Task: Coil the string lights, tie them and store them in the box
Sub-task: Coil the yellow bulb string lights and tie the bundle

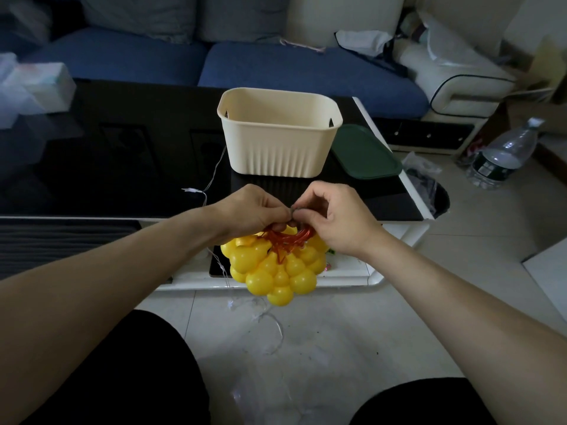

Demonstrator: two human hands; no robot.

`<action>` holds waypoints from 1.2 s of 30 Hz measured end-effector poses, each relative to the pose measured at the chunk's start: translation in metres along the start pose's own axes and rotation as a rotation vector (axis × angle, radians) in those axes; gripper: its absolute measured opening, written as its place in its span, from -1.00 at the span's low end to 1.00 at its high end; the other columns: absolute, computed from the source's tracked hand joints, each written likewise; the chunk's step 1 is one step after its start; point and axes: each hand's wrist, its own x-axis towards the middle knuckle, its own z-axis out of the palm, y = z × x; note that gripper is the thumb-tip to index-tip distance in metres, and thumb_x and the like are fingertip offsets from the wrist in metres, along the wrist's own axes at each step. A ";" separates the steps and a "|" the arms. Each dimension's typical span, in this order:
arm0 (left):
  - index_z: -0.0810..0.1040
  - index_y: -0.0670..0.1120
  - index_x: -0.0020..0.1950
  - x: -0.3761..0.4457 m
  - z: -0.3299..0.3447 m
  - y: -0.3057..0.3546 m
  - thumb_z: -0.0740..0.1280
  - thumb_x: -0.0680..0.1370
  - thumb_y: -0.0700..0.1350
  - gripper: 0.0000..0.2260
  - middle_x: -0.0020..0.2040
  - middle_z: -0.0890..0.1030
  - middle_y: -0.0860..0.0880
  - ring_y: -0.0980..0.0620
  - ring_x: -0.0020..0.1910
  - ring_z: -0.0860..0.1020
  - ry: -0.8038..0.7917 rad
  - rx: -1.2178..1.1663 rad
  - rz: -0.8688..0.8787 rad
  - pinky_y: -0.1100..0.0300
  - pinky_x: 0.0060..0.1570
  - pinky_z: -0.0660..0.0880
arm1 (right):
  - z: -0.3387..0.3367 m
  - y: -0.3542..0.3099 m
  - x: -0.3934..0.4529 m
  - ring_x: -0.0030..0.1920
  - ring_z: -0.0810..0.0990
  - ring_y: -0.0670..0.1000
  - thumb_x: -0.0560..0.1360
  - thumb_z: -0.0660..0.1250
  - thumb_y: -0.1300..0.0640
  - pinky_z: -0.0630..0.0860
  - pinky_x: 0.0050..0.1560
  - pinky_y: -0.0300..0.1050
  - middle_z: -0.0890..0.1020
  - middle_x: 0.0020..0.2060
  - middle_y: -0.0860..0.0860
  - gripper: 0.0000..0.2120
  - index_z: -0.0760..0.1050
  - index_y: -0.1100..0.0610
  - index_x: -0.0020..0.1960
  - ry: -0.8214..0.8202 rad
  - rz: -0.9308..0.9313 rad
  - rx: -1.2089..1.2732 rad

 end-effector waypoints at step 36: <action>0.57 -0.17 -0.20 0.016 0.027 0.007 0.20 0.67 -0.07 -0.68 -0.59 0.44 -0.02 0.10 -0.64 0.29 0.027 -0.401 0.046 0.27 -0.54 0.13 | -0.031 0.006 -0.015 0.34 0.40 -0.05 0.29 0.58 -0.23 0.38 0.26 -0.16 0.37 0.37 0.00 -0.09 0.25 0.02 0.49 0.149 0.250 -0.117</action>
